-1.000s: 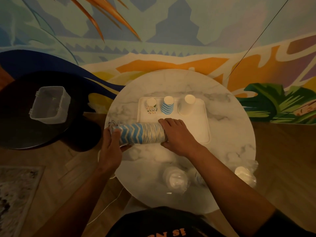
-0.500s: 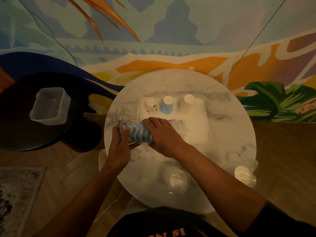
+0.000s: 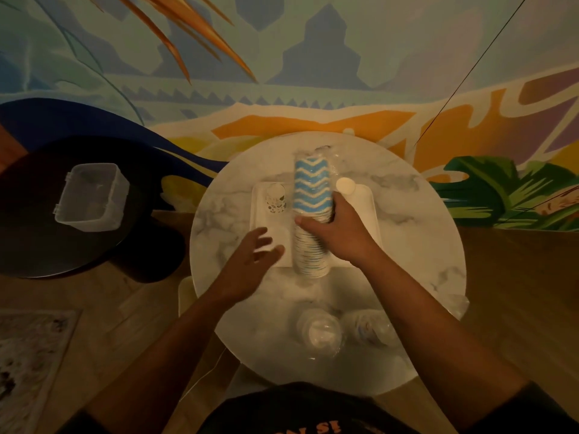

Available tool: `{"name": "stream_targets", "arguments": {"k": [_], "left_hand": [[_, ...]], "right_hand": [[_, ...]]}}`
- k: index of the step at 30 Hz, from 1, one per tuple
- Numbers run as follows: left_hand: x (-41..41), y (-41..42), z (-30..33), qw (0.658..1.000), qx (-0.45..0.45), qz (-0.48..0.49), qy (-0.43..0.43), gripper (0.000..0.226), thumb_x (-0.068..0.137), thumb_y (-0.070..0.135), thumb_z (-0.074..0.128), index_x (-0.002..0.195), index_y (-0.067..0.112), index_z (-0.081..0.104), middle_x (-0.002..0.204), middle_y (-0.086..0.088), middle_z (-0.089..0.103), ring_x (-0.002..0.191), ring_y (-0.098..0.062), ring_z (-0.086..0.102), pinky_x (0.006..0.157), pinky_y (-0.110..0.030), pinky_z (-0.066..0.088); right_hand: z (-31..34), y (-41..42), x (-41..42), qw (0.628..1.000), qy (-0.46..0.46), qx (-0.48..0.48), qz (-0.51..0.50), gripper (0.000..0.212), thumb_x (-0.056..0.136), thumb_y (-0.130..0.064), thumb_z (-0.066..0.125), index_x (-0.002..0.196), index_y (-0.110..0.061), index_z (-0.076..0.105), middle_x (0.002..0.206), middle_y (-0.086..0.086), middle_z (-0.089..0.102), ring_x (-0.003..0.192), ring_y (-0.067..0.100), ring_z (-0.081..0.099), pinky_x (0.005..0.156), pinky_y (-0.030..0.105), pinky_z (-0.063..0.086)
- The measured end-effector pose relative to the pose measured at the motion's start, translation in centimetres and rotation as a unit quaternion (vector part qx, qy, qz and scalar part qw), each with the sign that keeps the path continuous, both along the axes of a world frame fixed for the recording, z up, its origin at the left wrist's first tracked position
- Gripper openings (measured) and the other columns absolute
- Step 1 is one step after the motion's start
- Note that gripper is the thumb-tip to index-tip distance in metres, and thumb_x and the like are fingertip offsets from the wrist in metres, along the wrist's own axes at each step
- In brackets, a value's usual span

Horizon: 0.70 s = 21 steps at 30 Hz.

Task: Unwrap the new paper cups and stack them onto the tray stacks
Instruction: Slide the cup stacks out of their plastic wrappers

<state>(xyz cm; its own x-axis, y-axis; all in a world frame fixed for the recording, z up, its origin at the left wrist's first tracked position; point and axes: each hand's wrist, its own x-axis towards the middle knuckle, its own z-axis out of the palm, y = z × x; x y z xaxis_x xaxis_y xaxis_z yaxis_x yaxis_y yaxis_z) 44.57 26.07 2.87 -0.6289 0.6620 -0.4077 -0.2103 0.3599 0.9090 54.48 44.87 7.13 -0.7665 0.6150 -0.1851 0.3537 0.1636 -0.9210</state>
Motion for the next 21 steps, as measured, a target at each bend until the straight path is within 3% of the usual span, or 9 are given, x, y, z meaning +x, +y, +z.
{"name": "stream_targets", "arguments": {"k": [3,6,8,10,13,16,21], "left_hand": [[1.3,0.2,-1.1,0.997,0.003,-0.073,0.012,0.081,0.078,0.031,0.087,0.145,0.023,0.041,0.136,0.001,0.058,0.115,-0.010,0.063,0.088,-0.021,0.053],[2.0,0.2,-1.6,0.987,0.000,-0.122,0.102,0.079,0.071,0.027,0.092,0.137,0.026,0.048,0.123,0.012,0.065,0.107,0.005,0.063,0.085,-0.012,0.050],[1.9,0.0,-1.9,0.983,-0.014,-0.127,0.135,0.077,0.068,0.033,0.094,0.132,0.029,0.050,0.119,0.015,0.066,0.105,0.006,0.064,0.086,-0.016,0.052],[1.5,-0.6,-2.4,0.979,-0.023,-0.137,0.149,0.078,0.067,0.036,0.093,0.132,0.028,0.051,0.118,0.015,0.067,0.104,0.004,0.064,0.088,-0.023,0.054],[0.8,-1.4,-2.7,0.972,-0.035,-0.170,0.161,0.080,0.067,0.039,0.093,0.134,0.031,0.050,0.117,0.016,0.066,0.104,0.003,0.064,0.087,-0.024,0.055],[0.6,-1.9,-2.5,0.963,-0.039,-0.213,0.158,0.085,0.069,0.043,0.091,0.139,0.032,0.045,0.122,0.018,0.063,0.108,0.005,0.061,0.087,-0.018,0.053],[0.7,-1.6,-2.2,0.964,-0.027,-0.220,0.150,0.080,0.072,0.042,0.090,0.138,0.034,0.045,0.122,0.016,0.063,0.109,0.004,0.062,0.086,-0.015,0.054]], "right_hand": [[-0.4,-1.2,0.4,0.992,0.034,-0.112,-0.043,0.046,0.083,-0.029,0.083,0.121,-0.022,0.060,0.113,-0.010,0.073,0.101,0.003,0.070,0.094,0.034,0.057],[-1.4,-2.9,0.6,0.974,0.063,-0.204,-0.070,0.050,0.081,-0.030,0.084,0.124,-0.017,0.062,0.116,0.000,0.075,0.107,0.016,0.072,0.100,0.046,0.055],[-1.9,-3.6,0.9,0.971,0.054,-0.221,-0.069,0.061,0.077,-0.037,0.084,0.129,-0.016,0.060,0.120,0.000,0.073,0.110,0.017,0.071,0.101,0.047,0.054],[-1.9,-3.6,1.2,0.971,0.041,-0.227,-0.057,0.052,0.082,-0.033,0.083,0.127,-0.019,0.061,0.121,-0.001,0.073,0.111,0.016,0.070,0.101,0.043,0.055],[-0.9,-2.5,1.5,0.965,0.069,-0.236,-0.085,0.041,0.090,-0.026,0.075,0.127,-0.016,0.061,0.119,0.002,0.074,0.108,0.017,0.071,0.085,0.033,0.058],[-0.2,-1.3,1.5,0.954,0.101,-0.244,-0.143,0.049,0.091,-0.026,0.074,0.133,-0.015,0.053,0.120,0.005,0.073,0.105,0.020,0.073,0.075,0.031,0.060],[-1.5,-2.1,1.3,0.959,0.080,-0.219,-0.162,0.043,0.091,-0.025,0.075,0.128,-0.016,0.057,0.119,0.006,0.073,0.105,0.021,0.073,0.095,0.050,0.058]]}}
